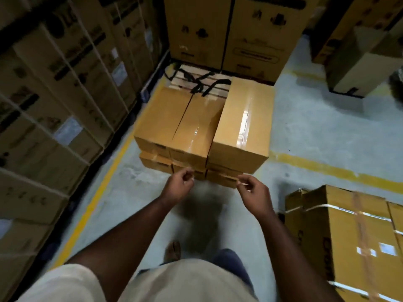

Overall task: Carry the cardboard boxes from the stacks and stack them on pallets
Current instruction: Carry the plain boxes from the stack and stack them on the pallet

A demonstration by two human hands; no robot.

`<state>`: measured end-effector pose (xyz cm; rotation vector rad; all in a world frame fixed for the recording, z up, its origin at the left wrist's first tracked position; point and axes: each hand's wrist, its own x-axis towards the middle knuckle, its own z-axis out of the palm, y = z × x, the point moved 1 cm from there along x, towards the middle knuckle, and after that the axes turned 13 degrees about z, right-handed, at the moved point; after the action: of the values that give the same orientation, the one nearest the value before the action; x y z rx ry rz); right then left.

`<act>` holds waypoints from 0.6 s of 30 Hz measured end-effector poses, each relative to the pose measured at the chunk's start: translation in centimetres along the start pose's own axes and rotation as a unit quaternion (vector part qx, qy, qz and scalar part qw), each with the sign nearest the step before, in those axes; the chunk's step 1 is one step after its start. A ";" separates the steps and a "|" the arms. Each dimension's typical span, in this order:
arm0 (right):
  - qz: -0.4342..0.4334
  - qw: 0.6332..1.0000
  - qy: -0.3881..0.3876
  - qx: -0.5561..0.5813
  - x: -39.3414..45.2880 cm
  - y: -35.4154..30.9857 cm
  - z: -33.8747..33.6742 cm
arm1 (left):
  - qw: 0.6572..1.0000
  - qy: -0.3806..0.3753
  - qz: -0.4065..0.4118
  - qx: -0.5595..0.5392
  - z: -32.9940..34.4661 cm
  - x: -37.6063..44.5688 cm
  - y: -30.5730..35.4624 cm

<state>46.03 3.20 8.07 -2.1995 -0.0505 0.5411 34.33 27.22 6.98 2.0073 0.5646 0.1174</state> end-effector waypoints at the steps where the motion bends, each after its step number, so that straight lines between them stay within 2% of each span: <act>1: -0.011 1.000 0.008 -0.015 1.2 -0.2 -0.7 | 1.000 -0.021 0.001 0.004 -0.2 2.1 0.7; 3: 0.026 0.999 0.024 0.021 4.8 -0.3 -2.3 | 0.998 -0.052 0.005 0.017 0.3 7.6 1.5; 5: 0.077 0.991 0.022 0.107 9.1 -0.6 -3.3 | 0.998 -0.061 -0.006 0.025 1.8 13.1 2.1; 8: 0.099 0.980 0.016 0.170 16.7 -1.0 -2.7 | 0.996 -0.083 -0.040 0.017 4.9 21.0 2.4; 11: 0.114 0.982 0.008 0.147 24.7 -0.6 -1.0 | 0.987 -0.105 -0.118 -0.017 9.5 28.0 2.0; 15: 0.184 0.980 0.059 0.053 34.5 3.0 0.1 | 0.970 -0.046 -0.237 -0.033 14.1 35.5 -0.1; 18: 0.204 0.973 0.096 -0.045 38.7 3.7 -0.5 | 0.954 -0.034 -0.297 -0.008 15.0 39.1 -1.0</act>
<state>80.76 8.99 -8.51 -2.3513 0.4981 0.5546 73.39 32.51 -7.31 1.7369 1.0905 -0.3114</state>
